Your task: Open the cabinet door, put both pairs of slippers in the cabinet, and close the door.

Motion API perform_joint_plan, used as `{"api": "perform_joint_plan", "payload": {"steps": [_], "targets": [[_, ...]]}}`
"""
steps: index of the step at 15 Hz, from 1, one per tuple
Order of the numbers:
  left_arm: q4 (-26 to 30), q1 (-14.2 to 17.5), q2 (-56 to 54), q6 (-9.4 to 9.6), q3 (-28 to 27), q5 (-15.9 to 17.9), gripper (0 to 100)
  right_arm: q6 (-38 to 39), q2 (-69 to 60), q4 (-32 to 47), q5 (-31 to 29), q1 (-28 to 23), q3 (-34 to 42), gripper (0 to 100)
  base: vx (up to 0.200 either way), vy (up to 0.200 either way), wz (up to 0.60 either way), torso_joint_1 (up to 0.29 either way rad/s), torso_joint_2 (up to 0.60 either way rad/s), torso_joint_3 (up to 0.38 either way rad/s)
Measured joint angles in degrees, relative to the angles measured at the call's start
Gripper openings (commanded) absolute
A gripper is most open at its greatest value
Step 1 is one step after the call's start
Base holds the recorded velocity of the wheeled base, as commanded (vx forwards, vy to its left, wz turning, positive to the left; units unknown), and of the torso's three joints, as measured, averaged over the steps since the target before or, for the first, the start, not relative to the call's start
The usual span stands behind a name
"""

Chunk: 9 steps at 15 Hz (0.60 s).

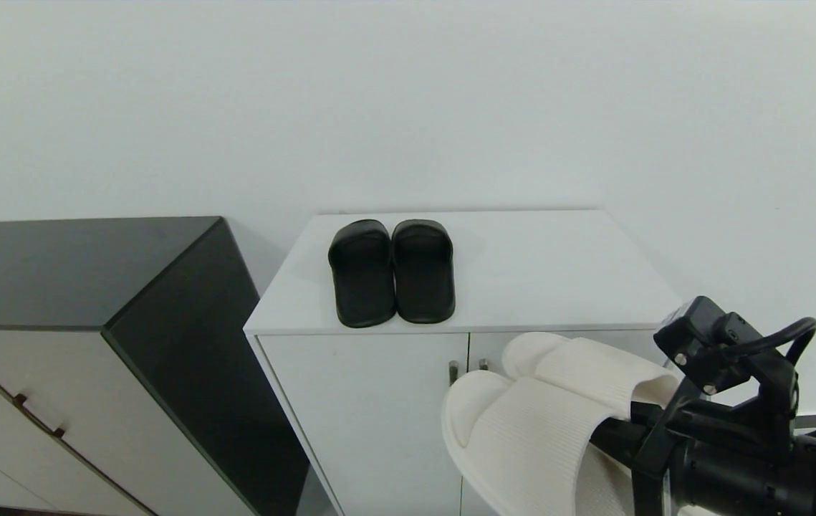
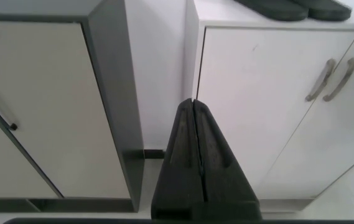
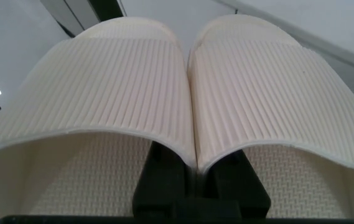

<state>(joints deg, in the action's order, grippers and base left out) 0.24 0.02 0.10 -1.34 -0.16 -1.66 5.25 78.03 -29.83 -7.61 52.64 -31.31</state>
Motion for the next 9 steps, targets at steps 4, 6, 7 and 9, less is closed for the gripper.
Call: {"api": "perform_joint_plan", "payload": {"steps": [4,6,7,9], "targets": [[-0.1,0.0,0.0,-0.02,0.1,-0.1,0,-0.1,0.1,0.0,0.4,0.1,0.7,0,0.000,0.000,0.00,-0.217,0.54,0.317],[-0.1,0.0,0.0,0.04,0.1,-0.1,0,-0.1,-0.1,0.0,0.4,0.1,0.8,0,0.000,0.000,0.00,-0.210,0.53,0.320],[0.0,0.0,0.0,0.04,0.1,0.0,100,-0.1,-0.2,0.0,0.4,0.1,0.8,0,0.000,0.000,0.00,-0.203,0.52,0.305],[0.0,0.0,0.0,0.04,0.0,0.0,100,-0.1,-0.4,0.0,0.4,0.1,0.9,0,0.000,0.000,0.00,-0.198,0.51,0.310]]}}
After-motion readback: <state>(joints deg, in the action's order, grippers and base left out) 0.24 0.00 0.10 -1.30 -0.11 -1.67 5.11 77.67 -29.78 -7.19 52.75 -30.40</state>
